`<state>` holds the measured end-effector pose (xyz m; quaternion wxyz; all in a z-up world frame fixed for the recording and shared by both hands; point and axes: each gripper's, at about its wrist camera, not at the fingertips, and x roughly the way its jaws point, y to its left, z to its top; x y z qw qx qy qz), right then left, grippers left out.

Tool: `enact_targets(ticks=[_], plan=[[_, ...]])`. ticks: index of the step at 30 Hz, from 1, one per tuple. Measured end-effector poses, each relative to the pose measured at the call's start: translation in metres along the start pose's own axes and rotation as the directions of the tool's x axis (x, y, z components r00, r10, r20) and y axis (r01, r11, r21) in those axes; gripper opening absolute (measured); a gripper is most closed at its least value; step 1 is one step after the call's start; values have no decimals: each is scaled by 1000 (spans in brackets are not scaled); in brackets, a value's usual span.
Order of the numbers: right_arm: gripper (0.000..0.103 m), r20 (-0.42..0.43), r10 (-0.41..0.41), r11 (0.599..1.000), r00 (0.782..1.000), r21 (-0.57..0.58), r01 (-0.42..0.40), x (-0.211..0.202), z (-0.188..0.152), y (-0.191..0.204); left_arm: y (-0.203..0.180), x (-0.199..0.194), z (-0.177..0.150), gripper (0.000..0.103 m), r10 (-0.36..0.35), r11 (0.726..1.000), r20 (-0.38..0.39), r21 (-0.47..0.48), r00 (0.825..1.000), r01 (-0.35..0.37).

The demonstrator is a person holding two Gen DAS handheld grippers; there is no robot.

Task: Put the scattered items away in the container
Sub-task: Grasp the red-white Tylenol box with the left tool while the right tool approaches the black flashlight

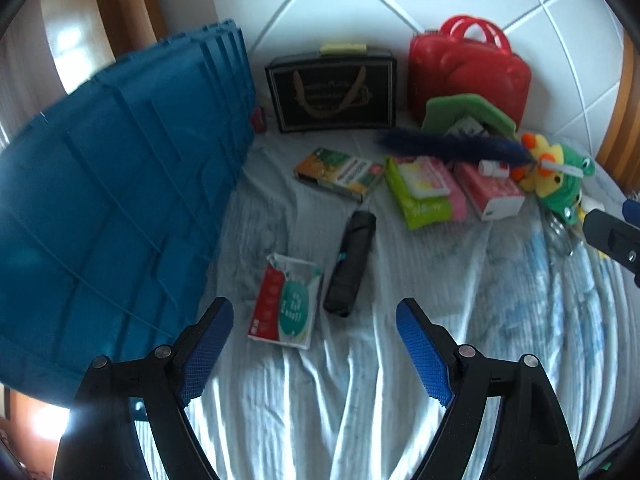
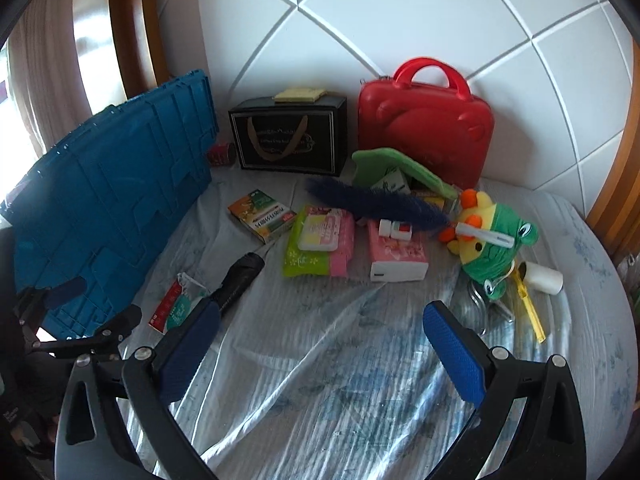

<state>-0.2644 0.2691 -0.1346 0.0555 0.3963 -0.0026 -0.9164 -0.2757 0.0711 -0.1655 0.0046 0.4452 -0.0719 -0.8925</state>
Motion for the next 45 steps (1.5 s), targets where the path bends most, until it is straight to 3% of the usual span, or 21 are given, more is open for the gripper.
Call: enact_targets(ticks=[10, 17, 20, 21, 29, 31, 32, 36, 41, 45], plan=[[103, -154, -16, 998, 988, 60, 26, 88, -18, 14, 11, 100, -14, 81, -36, 998, -148, 39, 988, 42], [103, -210, -15, 998, 978, 63, 29, 131, -23, 27, 19, 146, -29, 63, -44, 998, -228, 32, 973, 53], [103, -230, 2, 998, 973, 59, 12, 149, -26, 38, 17, 151, -31, 62, -16, 998, -191, 62, 981, 28], [103, -232, 12, 998, 973, 62, 2, 153, -27, 41, 16, 151, -31, 58, -4, 998, -176, 66, 984, 16], [103, -260, 85, 995, 962, 70, -69, 188, -32, 77, 32, 157, -25, 61, -37, 999, -139, 4, 990, 38], [97, -267, 97, 995, 959, 63, -83, 195, -29, 85, 33, 161, -24, 68, -41, 999, -141, 5, 989, 42], [88, -273, 109, 994, 956, 63, -95, 199, -27, 88, 33, 163, -23, 71, -38, 999, -143, 10, 989, 40], [78, -300, 145, 989, 943, 66, -131, 218, -18, 103, 35, 165, -23, 74, -40, 999, -140, 8, 989, 41], [78, -354, 163, 987, 921, 60, -152, 244, -16, 118, 38, 166, -22, 75, -42, 999, -135, 4, 990, 43], [74, -397, 123, 992, 910, 22, -125, 256, -22, 118, 40, 167, -22, 71, -43, 999, -132, 1, 990, 44]])
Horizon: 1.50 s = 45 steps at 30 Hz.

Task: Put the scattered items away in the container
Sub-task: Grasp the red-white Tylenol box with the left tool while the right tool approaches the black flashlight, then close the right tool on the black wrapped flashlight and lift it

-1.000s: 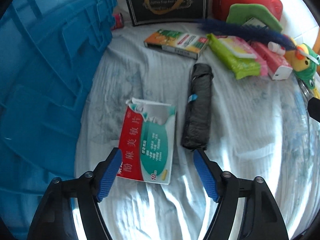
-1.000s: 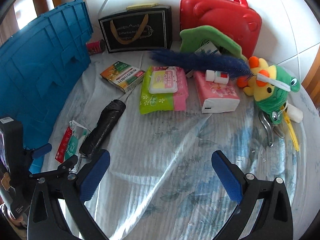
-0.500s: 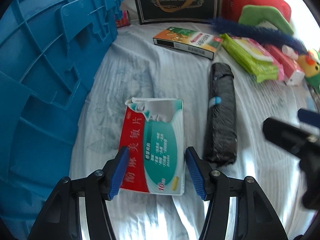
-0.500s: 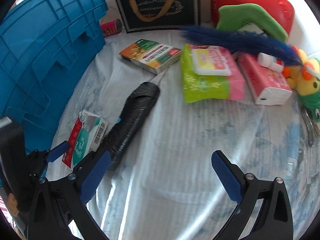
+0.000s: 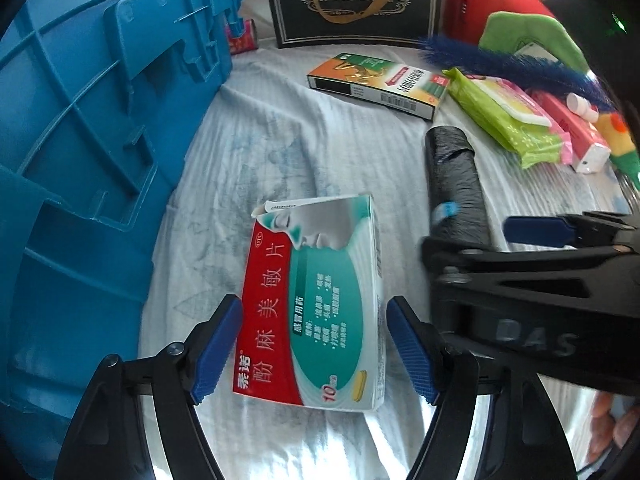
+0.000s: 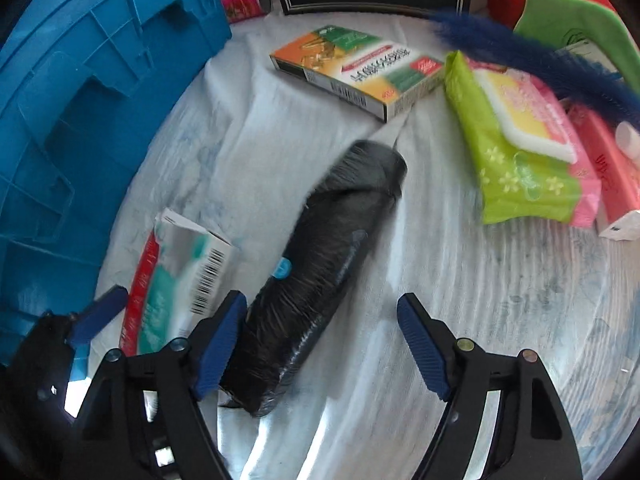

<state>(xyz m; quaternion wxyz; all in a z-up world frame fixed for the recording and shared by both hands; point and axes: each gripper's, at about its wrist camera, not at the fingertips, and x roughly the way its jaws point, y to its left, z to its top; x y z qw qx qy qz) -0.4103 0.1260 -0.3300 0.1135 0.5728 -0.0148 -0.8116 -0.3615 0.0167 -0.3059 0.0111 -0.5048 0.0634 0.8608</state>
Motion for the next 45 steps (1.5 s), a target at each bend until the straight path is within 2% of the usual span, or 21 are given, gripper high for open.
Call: enact_targets(ticks=[3, 6, 8, 11, 14, 17, 19, 20, 21, 22, 24, 28, 32, 37, 41, 45], plan=[[69, -4, -54, 999, 999, 4, 54, -4, -5, -16, -4, -3, 1, 57, -6, 1000, 14, 0, 1000, 6], [59, -9, -103, 994, 995, 41, 104, -11, -14, -40, -14, -10, 4, 48, -31, 999, 33, 12, 999, 30], [56, -9, -116, 991, 993, 60, 117, -15, -20, -53, -20, -11, 6, 47, -39, 999, 36, 24, 999, 38], [56, -6, -109, 992, 994, 61, 109, -19, -24, -59, -23, -9, 10, 49, -30, 999, 20, 28, 999, 29], [56, 35, -97, 994, 995, 52, 95, -26, -24, -57, -17, -3, 12, 62, -1, 1000, -23, 6, 1000, 2], [66, 75, -89, 996, 993, 33, 86, -29, -18, -54, -11, 4, 9, 67, 9, 1000, -46, -25, 999, -10], [66, 64, -73, 997, 995, 10, 72, -24, -15, -50, -12, 4, 8, 60, 32, 999, -41, -19, 999, -33], [65, 54, -68, 998, 996, -5, 68, -20, -13, -47, -13, 4, 8, 51, 33, 999, -39, -19, 999, -34], [60, 44, -71, 997, 997, -23, 72, -16, -13, -44, -13, 3, 8, 40, 34, 999, -37, -19, 999, -35], [47, 44, -81, 996, 996, -36, 83, -16, -14, -39, -13, 2, 7, 20, 18, 999, -43, -26, 999, -20], [42, 43, -98, 993, 994, -58, 100, -14, -17, -32, -13, 1, 5, 19, -17, 999, -56, -41, 998, 15], [39, 36, -74, 997, 997, -33, 75, -19, -26, -43, -19, -14, -4, 19, 32, 999, -12, -15, 999, -32], [38, 26, -70, 997, 997, -12, 71, -35, -61, -51, -22, -40, -14, 19, 41, 999, 37, -16, 998, -40], [38, -12, -67, 998, 998, 15, 67, -56, -110, -68, -28, -49, -17, 19, 28, 999, 40, -20, 999, -27], [38, 9, -45, 999, 999, 28, 45, -72, -121, -72, -34, -56, -20, 19, 17, 1000, 42, -24, 999, -16], [39, 63, -34, 999, 997, 29, 32, -89, -115, -71, -39, -63, -22, 19, 6, 1000, 43, -27, 999, -5]])
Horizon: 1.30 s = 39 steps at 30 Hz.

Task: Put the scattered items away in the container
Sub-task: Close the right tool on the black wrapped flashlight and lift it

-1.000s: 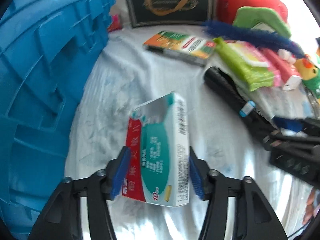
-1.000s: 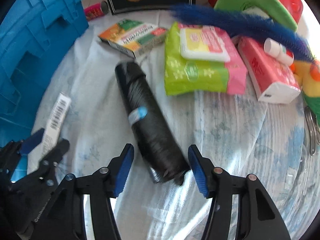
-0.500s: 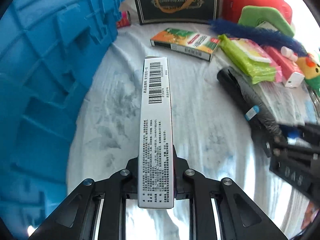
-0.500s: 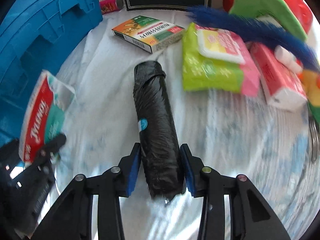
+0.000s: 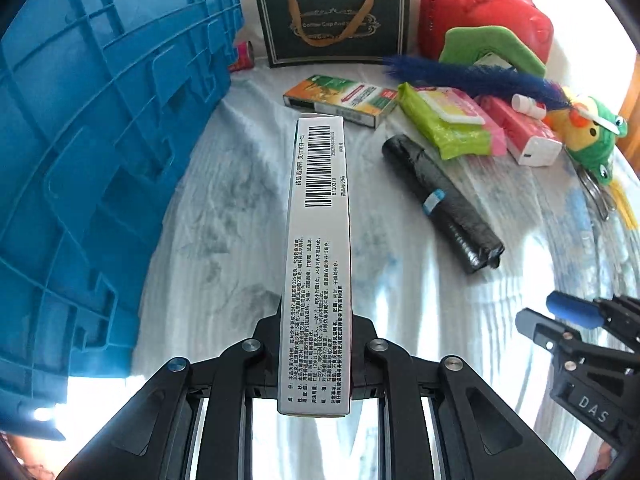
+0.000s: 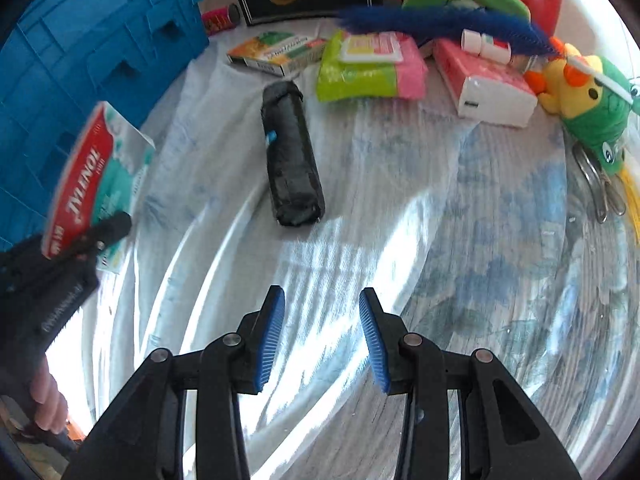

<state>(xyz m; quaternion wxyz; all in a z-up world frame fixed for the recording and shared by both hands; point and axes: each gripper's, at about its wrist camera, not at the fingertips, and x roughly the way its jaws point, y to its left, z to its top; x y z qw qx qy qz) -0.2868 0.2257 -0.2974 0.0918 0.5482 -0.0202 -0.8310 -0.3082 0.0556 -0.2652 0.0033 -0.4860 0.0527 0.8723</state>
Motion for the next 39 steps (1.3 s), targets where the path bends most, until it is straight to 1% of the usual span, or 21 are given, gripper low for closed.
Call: enact_targets(ticks=[1, 2, 3, 4, 5, 6, 10, 12, 13, 14, 15, 16, 17, 18, 19, 21, 22, 26, 32, 36, 39], plan=[[39, 12, -6, 1000, 1000, -3, 6, -2, 5, 1, -1, -2, -1, 19, -3, 1000, 0, -1, 1000, 3], [45, 22, -10, 1000, 1000, -4, 11, -2, 11, 2, -3, -4, -1, 19, -5, 1000, 1, -2, 1000, 5], [56, 31, -15, 1000, 999, -5, 15, -2, 17, 3, -2, 0, 3, 19, -5, 1000, 0, -4, 1000, 5], [63, 39, -19, 1000, 999, -6, 19, -1, 24, 5, -2, 3, 7, 19, -4, 1000, 0, -6, 1000, 4], [77, 45, -19, 1000, 999, -9, 20, 2, 32, 8, -1, 7, 12, 19, -4, 1000, 0, -8, 1000, 4], [78, 52, -18, 1000, 998, -13, 19, 5, 40, 11, -1, 11, 16, 19, -3, 1000, -1, -11, 1000, 3], [78, 76, -11, 999, 997, -34, 13, 19, 71, 16, -1, 32, 35, 19, -5, 1000, -9, -19, 1000, 5], [76, 70, -10, 999, 997, -52, 14, 36, 87, 21, -2, 45, 43, 19, -3, 1000, -22, -18, 1000, 3], [71, 61, -5, 998, 998, -55, 8, 43, 93, 23, -2, 50, 45, 19, -7, 1000, -28, -20, 1000, 7], [63, 50, 6, 998, 999, -57, -3, 48, 96, 23, -2, 55, 48, 19, -12, 1000, -34, -23, 999, 11], [60, 39, 16, 998, 999, -60, -13, 54, 99, 24, -3, 55, 48, 19, -14, 1000, -35, -22, 999, 13], [53, 27, 19, 998, 999, -64, -17, 62, 102, 25, -4, 55, 47, 19, -15, 1000, -35, -20, 999, 14], [43, 13, 15, 997, 1000, -70, -14, 69, 103, 26, -4, 55, 47, 19, -16, 1000, -36, -18, 999, 16], [39, -4, 12, 997, 1000, -76, -12, 77, 104, 27, -5, 55, 46, 19, -18, 1000, -36, -17, 999, 17], [39, -17, 10, 996, 1000, -84, -11, 82, 104, 29, -6, 54, 46, 19, -19, 1000, -36, -15, 999, 18], [36, 1, -11, 994, 1000, -107, 11, 85, 103, 33, -7, 54, 45, 19, -21, 1000, -37, -12, 999, 21], [36, 8, -1, 995, 1000, -99, 2, 85, 103, 33, -8, 54, 45, 19, -23, 1000, -37, -10, 999, 22], [35, 51, -1, 995, 999, -96, 5, 69, 99, 31, -11, 53, 43, 19, -27, 1000, -38, -4, 999, 27], [35, 120, -10, 996, 993, -83, 20, 31, 88, 29, -15, 12, 35, 19, -40, 999, 34, 4, 999, 40], [35, 177, -9, 996, 984, -87, 24, 1, 82, 35, -21, -24, 27, 19, -52, 999, 91, 12, 995, 51], [35, 223, -6, 996, 975, -90, 27, -29, 73, 34, -25, -50, 23, 19, -43, 999, 128, 3, 991, 43]])
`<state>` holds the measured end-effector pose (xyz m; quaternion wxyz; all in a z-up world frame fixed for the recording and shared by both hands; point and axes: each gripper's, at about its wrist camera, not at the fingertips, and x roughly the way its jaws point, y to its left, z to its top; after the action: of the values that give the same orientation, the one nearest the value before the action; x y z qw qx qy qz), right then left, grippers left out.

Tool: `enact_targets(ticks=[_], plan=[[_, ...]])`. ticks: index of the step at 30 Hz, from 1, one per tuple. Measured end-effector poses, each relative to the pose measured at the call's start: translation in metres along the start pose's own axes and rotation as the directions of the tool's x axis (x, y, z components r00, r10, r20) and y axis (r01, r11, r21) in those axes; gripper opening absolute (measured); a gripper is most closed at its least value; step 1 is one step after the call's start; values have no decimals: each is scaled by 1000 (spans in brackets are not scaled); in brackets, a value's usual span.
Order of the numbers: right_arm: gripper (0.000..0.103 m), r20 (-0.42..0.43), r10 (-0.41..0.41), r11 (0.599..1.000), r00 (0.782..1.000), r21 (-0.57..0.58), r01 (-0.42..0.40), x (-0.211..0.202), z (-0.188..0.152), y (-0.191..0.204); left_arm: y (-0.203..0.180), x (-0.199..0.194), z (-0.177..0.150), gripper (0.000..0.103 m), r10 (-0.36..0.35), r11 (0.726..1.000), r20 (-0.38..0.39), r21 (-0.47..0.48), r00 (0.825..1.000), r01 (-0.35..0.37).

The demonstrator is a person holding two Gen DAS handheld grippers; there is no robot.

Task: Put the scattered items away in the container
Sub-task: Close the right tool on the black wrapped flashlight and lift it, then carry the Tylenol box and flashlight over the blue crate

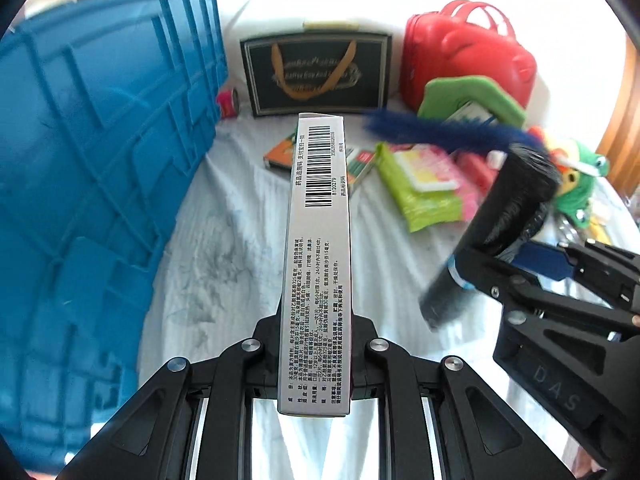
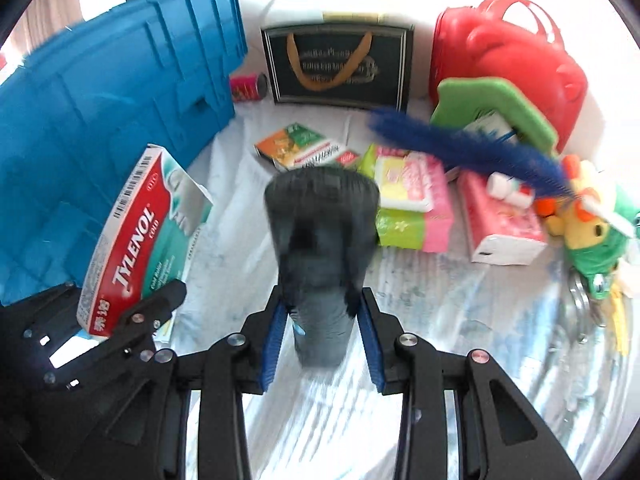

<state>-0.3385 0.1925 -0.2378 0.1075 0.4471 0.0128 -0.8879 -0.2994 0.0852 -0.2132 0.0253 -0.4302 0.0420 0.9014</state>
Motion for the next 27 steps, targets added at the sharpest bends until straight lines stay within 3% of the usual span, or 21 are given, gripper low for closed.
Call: enact_targets(ticks=[16, 27], plan=[[35, 226, 49, 994, 973, -110, -24, -168, -4, 1, -22, -138, -6, 19, 74, 996, 188, -62, 979, -63], [35, 299, 83, 985, 951, -166, -34, -229, 5, 38, 14, -198, -2, 19, 125, 991, 276, -87, 953, -104]])
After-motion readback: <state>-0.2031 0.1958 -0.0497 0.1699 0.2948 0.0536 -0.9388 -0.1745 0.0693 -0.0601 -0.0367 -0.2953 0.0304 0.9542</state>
